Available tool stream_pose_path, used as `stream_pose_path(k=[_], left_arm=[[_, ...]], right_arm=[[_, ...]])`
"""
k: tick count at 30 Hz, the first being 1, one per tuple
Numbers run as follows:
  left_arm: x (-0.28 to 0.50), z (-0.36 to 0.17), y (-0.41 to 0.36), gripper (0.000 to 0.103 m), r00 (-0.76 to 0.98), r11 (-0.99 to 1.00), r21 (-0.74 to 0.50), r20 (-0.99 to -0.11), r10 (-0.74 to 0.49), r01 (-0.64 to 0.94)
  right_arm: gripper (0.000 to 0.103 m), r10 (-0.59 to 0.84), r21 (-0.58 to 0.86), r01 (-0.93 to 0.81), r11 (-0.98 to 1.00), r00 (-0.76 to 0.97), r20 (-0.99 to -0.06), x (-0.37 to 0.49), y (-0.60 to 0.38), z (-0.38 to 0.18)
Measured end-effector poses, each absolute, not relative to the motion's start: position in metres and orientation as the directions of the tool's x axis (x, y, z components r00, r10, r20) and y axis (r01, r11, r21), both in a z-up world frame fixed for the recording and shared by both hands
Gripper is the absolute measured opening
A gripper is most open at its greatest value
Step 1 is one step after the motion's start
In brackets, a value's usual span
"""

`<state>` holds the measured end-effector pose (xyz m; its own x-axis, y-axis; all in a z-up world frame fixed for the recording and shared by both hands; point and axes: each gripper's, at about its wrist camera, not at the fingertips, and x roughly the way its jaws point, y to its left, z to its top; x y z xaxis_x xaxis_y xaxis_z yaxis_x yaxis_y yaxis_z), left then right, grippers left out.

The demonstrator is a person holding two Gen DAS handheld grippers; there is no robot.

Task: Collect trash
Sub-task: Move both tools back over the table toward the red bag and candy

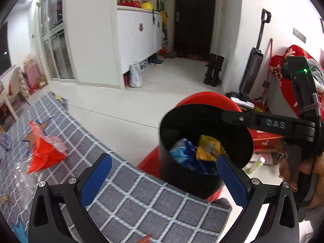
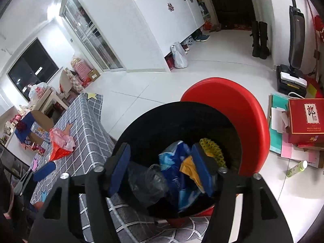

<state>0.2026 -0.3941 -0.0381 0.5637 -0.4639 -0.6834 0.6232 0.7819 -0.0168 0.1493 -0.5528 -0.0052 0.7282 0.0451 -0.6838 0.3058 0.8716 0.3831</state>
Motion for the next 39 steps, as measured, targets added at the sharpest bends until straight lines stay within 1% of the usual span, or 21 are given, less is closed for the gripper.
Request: stream_pose_path(k=[2,4,7,13,17,23,30,36,39], left_arm=[[0.200,-0.032,-0.380,0.103,0.583,0.794,-0.010,-0.673,-0.456,0.608],[0.200,-0.025,-0.363,0.103,0.589,0.805,-0.013,-0.674,-0.445,0.593],[0.198,-0.022,-0.339,0.103,0.586,0.821,-0.031,-0.684,-0.433,0.571],[0.199,-0.027,-0.283,0.103,0.548,0.845,-0.064,-0.735,-0.400,0.531],[0.203,-0.029,-0.236,0.103,0.540,0.875,-0.095,-0.754,-0.375,0.475],[0.217,-0.022,-0.143,0.103,0.590,0.942,-0.103,-0.756,-0.283,0.321],[0.250,-0.009,-0.023,0.103,0.617,0.977,-0.202,-0.762,-0.197,0.063],[0.277,-0.014,0.039,0.103,0.609,0.970,-0.231,-0.782,-0.135,-0.081],[0.290,-0.023,0.063,0.103,0.591,0.952,-0.269,-0.795,-0.132,-0.149]], right_arm=[[0.070,0.051,0.381,0.296,0.876,0.729,-0.682,0.147,-0.548,-0.002],[0.077,0.059,0.382,0.286,0.879,0.730,-0.681,0.143,-0.541,0.002],[0.082,0.073,0.381,0.269,0.884,0.728,-0.682,0.139,-0.528,0.006],[0.082,0.113,0.367,0.219,0.904,0.705,-0.700,0.139,-0.494,0.010],[0.082,0.138,0.347,0.176,0.921,0.687,-0.713,0.148,-0.466,0.013],[0.082,0.177,0.319,0.097,0.943,0.666,-0.725,0.166,-0.418,0.019],[0.082,0.218,0.291,0.004,0.957,0.651,-0.727,0.203,-0.358,0.028],[0.082,0.231,0.267,-0.043,0.963,0.646,-0.727,0.241,-0.319,0.032],[0.082,0.234,0.254,-0.064,0.965,0.643,-0.730,0.261,-0.303,0.031]])
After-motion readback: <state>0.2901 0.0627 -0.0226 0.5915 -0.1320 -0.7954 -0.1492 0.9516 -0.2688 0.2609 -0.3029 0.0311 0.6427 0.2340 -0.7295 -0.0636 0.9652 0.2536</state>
